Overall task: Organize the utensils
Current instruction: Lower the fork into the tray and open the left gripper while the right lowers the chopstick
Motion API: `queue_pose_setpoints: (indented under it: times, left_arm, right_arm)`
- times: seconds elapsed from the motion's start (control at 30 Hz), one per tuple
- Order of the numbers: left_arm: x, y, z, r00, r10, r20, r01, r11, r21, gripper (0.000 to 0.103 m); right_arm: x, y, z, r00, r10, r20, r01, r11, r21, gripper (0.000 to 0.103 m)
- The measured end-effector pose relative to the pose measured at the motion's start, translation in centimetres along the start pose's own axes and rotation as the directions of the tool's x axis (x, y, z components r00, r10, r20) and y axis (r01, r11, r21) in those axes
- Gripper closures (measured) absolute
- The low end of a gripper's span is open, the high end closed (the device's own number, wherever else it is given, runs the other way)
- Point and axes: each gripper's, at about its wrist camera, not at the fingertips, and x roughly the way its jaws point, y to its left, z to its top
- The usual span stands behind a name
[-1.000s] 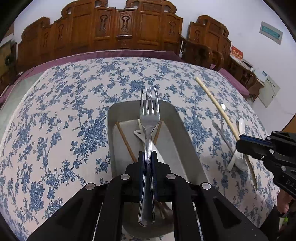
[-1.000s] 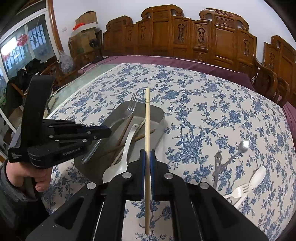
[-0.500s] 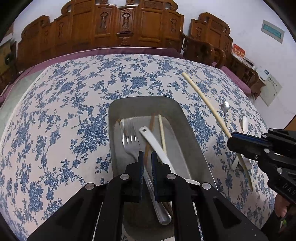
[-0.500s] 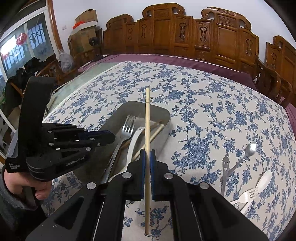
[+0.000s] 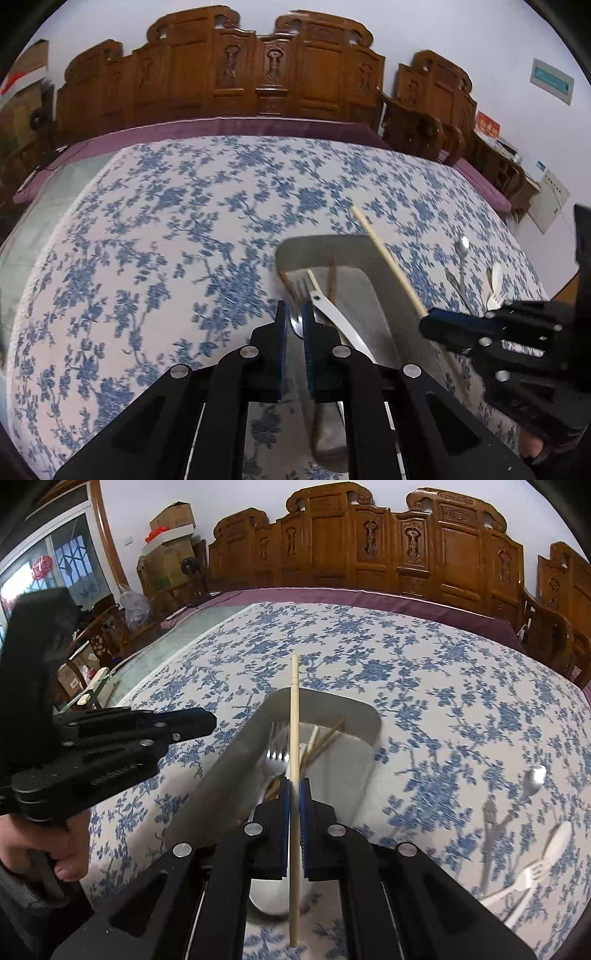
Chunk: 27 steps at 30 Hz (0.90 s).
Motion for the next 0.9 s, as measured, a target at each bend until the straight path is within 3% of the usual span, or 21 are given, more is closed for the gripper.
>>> queue_pose_setpoints:
  times: [0.27,0.9]
  left_arm:
    - [-0.3,1.0,0.3,1.000,0.013,0.015,-0.013,1.000,-0.009,0.096]
    - [-0.3,0.7,0.2,1.000,0.009,0.012,-0.009,1.000,0.002,0.096]
  right_arm:
    - [2.5,0.4,1.0,1.000,0.004,0.000,-0.004,1.000,0.010,0.097]
    - [4.9,0.5,-0.8,0.998,-0.012,-0.057,0.012,1.000,0.007,0.096]
